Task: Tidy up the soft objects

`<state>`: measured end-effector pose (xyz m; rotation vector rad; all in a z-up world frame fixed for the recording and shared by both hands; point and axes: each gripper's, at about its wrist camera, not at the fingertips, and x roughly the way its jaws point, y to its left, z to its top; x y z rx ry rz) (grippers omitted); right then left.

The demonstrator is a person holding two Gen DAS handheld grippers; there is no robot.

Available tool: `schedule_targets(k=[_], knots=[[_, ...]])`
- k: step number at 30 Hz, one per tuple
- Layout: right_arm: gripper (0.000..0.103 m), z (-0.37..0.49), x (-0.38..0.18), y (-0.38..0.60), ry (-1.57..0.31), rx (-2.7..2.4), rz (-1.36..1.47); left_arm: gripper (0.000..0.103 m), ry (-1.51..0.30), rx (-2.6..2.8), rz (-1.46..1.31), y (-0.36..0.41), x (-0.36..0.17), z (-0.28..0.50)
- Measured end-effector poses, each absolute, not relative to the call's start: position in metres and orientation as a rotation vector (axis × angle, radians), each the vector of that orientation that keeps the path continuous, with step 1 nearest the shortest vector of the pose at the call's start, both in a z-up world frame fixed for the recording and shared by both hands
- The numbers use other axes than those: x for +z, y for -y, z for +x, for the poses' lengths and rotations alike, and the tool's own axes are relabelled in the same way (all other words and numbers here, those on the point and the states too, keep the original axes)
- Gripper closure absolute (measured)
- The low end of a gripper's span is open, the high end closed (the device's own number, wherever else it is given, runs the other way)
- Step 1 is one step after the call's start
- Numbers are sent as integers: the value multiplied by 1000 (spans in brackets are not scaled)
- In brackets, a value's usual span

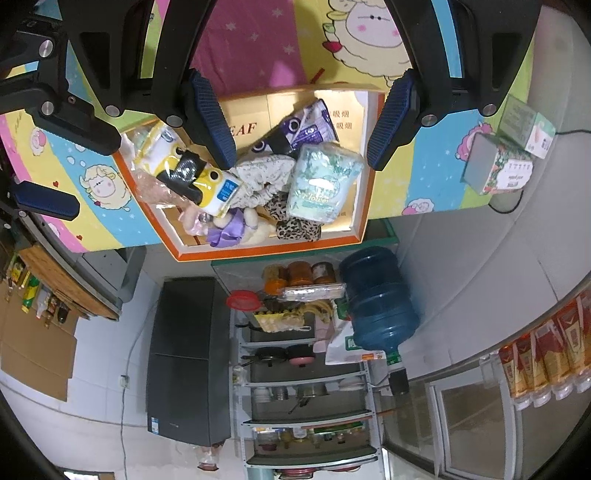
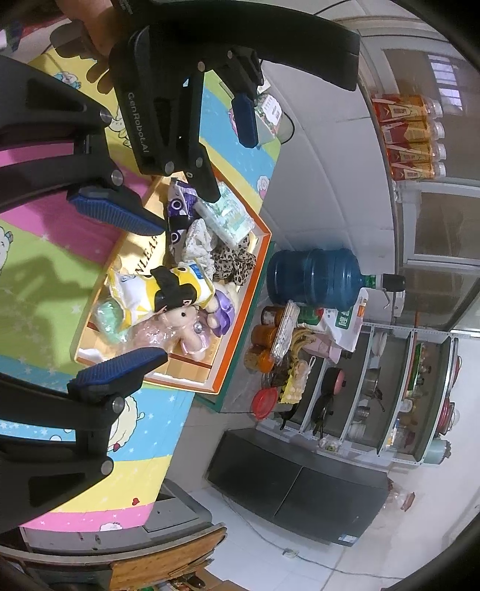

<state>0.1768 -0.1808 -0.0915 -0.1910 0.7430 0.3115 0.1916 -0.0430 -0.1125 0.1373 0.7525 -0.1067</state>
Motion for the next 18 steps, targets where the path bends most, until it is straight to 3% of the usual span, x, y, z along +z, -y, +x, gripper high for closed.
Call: schedule_targets(k=[18], knots=[[41,149,-97,182,-748,331,-195,28,-762,-76,117,34,-119,153]])
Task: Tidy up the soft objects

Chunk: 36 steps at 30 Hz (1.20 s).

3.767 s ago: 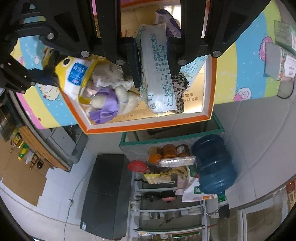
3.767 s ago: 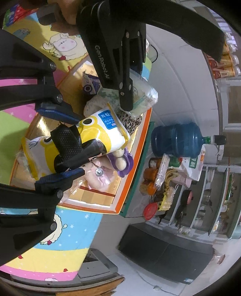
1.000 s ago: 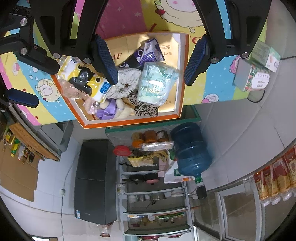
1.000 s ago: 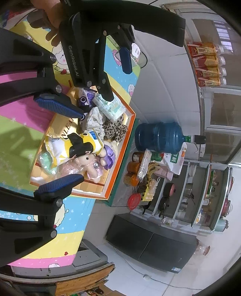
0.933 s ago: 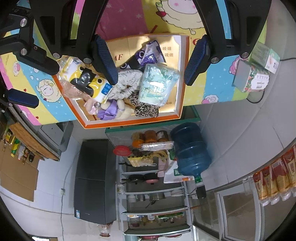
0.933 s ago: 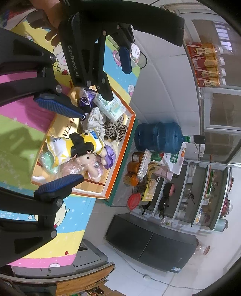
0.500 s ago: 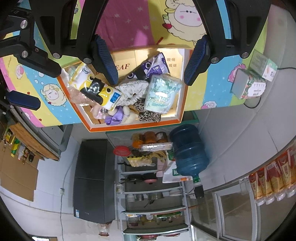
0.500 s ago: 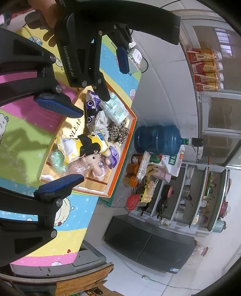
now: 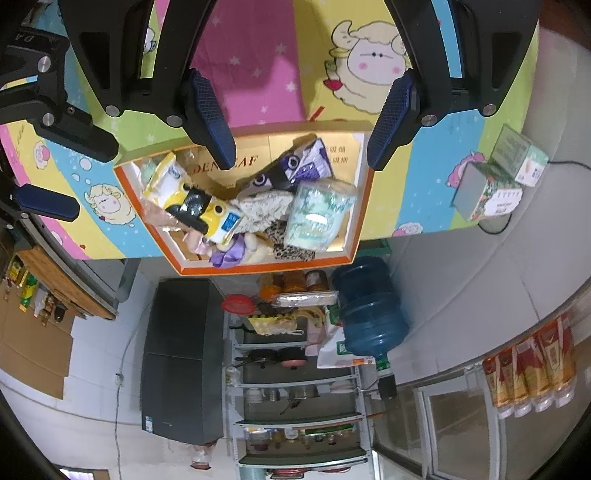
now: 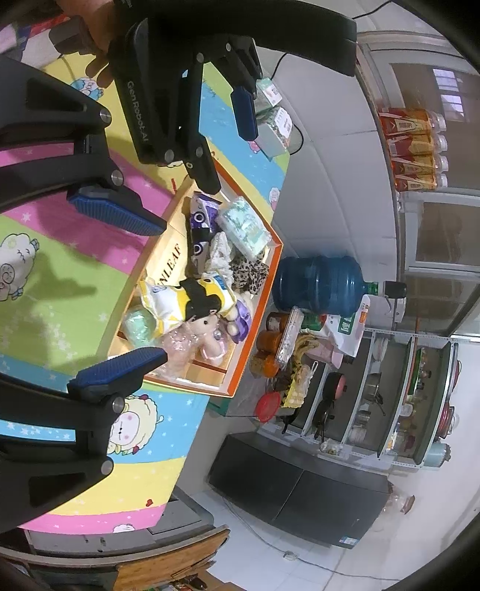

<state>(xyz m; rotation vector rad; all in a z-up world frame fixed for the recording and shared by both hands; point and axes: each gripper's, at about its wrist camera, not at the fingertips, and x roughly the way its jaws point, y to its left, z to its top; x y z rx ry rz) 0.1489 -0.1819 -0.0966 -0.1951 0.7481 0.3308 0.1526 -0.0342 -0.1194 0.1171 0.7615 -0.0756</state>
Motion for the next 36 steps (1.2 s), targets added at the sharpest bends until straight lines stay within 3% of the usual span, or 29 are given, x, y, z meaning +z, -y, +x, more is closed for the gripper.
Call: schedule_targets(k=[18,36], knots=[[41,127,-108,176,-760,376,-228,28,-717,-117,31,15,-119,119],[41,111,-82,179,-691,408,-219,28,-680,51,8,18,-103,96]])
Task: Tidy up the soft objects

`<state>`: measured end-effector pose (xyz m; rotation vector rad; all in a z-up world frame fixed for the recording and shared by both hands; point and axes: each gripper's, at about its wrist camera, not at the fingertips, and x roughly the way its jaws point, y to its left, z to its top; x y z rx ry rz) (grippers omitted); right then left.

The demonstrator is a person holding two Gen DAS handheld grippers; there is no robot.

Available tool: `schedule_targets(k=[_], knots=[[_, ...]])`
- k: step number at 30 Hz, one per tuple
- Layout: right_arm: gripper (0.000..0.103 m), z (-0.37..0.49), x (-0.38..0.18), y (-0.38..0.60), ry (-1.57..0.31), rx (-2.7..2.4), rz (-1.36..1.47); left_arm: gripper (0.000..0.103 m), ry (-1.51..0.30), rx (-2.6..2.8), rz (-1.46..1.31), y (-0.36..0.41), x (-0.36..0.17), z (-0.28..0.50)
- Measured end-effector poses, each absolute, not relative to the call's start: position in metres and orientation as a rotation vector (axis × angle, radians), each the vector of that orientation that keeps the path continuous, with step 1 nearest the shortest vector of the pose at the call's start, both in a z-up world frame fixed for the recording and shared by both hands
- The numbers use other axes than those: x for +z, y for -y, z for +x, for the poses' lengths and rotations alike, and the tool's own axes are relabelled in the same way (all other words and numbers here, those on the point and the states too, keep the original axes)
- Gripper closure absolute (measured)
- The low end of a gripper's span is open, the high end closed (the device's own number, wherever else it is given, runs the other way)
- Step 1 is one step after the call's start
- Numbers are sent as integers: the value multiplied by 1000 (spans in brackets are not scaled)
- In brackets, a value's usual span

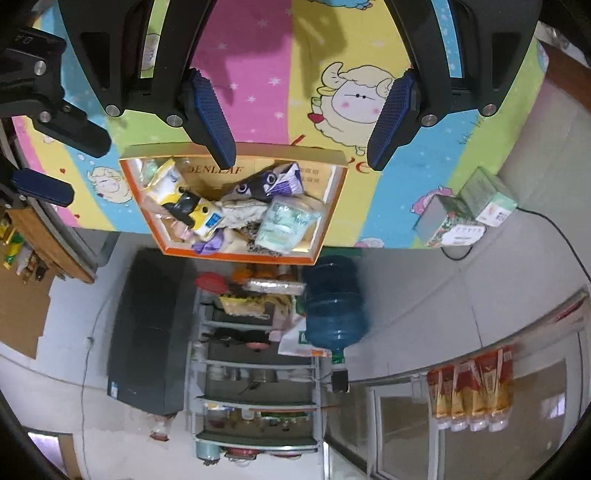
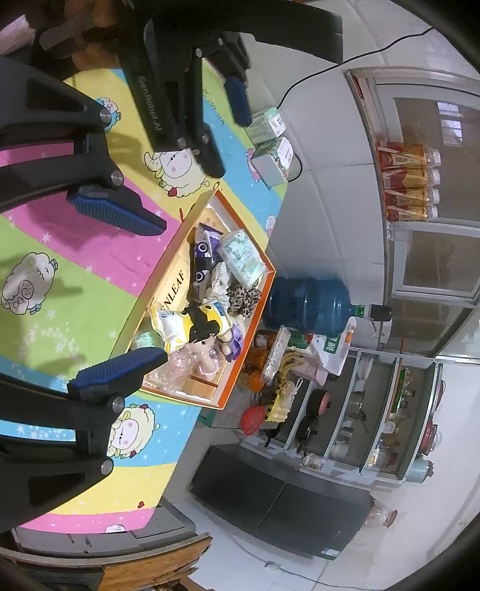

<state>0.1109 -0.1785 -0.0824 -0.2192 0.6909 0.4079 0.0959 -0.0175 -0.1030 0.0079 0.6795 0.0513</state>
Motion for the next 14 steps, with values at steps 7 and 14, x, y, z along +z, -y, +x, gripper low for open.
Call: schedule_targets(k=[7,14], knots=[[41,107,-77,179,-675,416,-217,25,-646,22,-72,16,-98,83],[41,104,-71,182,-652,411,-215,25,-645,42,-53,19,-99,82]])
